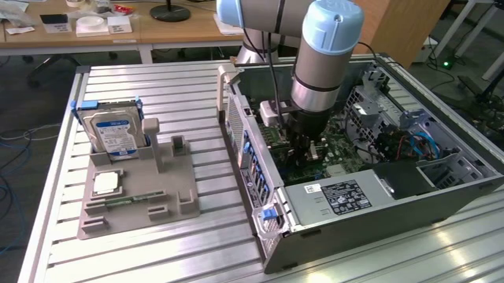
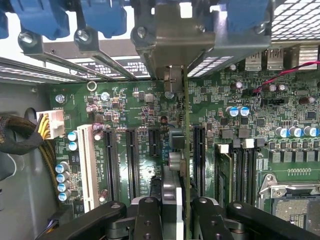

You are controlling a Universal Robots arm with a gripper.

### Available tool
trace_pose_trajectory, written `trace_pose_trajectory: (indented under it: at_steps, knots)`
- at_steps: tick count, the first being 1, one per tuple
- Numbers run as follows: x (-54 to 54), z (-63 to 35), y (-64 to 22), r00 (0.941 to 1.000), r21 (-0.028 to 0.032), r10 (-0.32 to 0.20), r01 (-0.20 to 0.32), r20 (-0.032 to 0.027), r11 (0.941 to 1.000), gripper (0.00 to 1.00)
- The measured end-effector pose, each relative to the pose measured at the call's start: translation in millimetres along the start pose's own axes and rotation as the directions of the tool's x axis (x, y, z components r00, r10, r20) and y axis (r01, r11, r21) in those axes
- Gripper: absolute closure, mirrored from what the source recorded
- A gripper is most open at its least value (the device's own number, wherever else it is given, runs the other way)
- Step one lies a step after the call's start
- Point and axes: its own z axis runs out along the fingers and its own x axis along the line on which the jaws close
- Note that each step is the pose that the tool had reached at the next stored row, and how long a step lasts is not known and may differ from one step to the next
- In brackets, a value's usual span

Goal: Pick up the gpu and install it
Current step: 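Insert the gpu into the slot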

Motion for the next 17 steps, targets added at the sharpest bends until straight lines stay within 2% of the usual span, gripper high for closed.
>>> trace_pose_trajectory:
  at_steps: [6, 10, 17]
  knots:
    - [0.0, 2.1, 0.1, 1.0000, -0.0012, 0.000, 0.000, 0.0001, 1.0000, 0.72]
    - [-0.3, 0.1, -0.1, 1.0000, -0.0003, 0.000, 0.000, 0.0025, 1.0000, 0.72]
    - [0.0, -1.1, -0.1, 1.0000, -0.0010, 0.000, 0.000, 0.0005, 1.0000, 0.72]
